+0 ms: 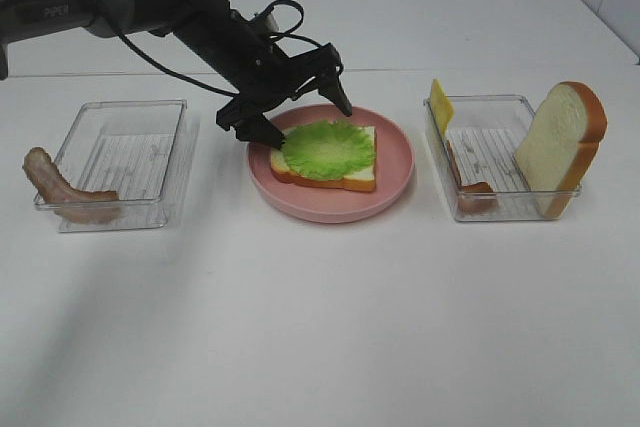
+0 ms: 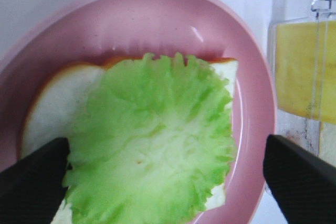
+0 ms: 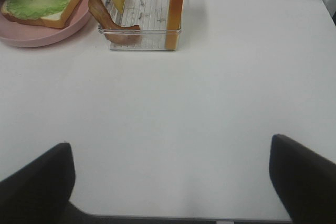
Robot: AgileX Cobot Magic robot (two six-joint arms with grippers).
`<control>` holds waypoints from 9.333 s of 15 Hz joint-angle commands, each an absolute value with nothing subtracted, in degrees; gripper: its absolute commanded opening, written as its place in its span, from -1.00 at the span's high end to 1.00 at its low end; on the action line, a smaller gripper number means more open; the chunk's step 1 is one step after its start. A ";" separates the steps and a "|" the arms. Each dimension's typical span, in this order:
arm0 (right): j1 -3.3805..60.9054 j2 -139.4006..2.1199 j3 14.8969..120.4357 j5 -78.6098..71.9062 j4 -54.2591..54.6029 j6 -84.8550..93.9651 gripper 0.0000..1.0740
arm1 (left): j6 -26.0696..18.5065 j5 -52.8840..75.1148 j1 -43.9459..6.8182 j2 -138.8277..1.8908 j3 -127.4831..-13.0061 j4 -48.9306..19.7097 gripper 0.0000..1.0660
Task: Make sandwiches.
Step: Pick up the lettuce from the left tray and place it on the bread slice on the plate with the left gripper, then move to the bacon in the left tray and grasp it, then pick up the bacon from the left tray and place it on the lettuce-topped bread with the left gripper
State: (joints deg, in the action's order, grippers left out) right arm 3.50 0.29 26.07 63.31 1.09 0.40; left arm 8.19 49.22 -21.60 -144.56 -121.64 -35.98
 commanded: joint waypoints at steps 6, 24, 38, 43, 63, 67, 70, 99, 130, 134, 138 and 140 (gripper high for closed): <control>3.72 1.89 25.84 63.03 1.09 0.00 -0.82 | 8.42 54.37 -21.89 -139.17 -124.50 -35.07 -0.89; 3.72 1.89 25.84 63.03 1.09 0.00 -0.82 | 10.49 75.46 -18.22 -121.12 -120.09 -4.81 -0.89; 3.72 1.89 25.84 63.03 1.09 0.00 -0.82 | 6.19 69.44 -2.98 -108.46 -87.61 -1.95 -0.83; 3.72 1.89 25.84 63.03 1.09 0.00 -0.82 | 6.70 63.60 -2.98 -110.47 -87.61 -1.95 -0.83; 3.72 1.89 25.84 63.03 1.09 0.00 -0.82 | 8.14 58.16 -2.98 -121.87 -87.61 -3.61 0.25; 3.72 1.89 25.84 63.03 1.09 0.00 -0.82 | 8.25 58.44 -2.98 -121.87 -87.61 -3.61 0.79; 3.72 1.89 25.84 63.03 1.09 0.00 -0.82 | 8.31 59.30 -2.98 -121.87 -87.61 -3.61 1.00; 3.72 1.89 25.84 63.03 1.09 0.00 -0.82 | 8.31 64.80 -9.68 -119.92 -113.10 -25.21 1.00; 3.72 1.89 25.84 63.03 1.09 0.00 -0.82 | 7.33 40.16 -25.04 -139.23 -113.56 -46.87 1.00; 3.72 1.89 25.84 63.03 1.09 0.00 -0.82 | 14.61 43.43 -25.04 -139.11 -113.56 -33.29 1.00; 3.72 1.89 25.84 63.03 1.09 0.00 -0.82 | 14.78 42.69 -25.04 -139.11 -113.56 -32.20 1.00; 3.72 1.89 25.84 63.03 1.09 0.00 -0.82 | 16.21 42.63 -25.04 -139.11 -113.56 -29.05 1.00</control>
State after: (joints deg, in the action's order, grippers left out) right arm 3.50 0.29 26.07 63.31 1.09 0.40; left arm 15.64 42.86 -24.87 -139.63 -113.16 -29.51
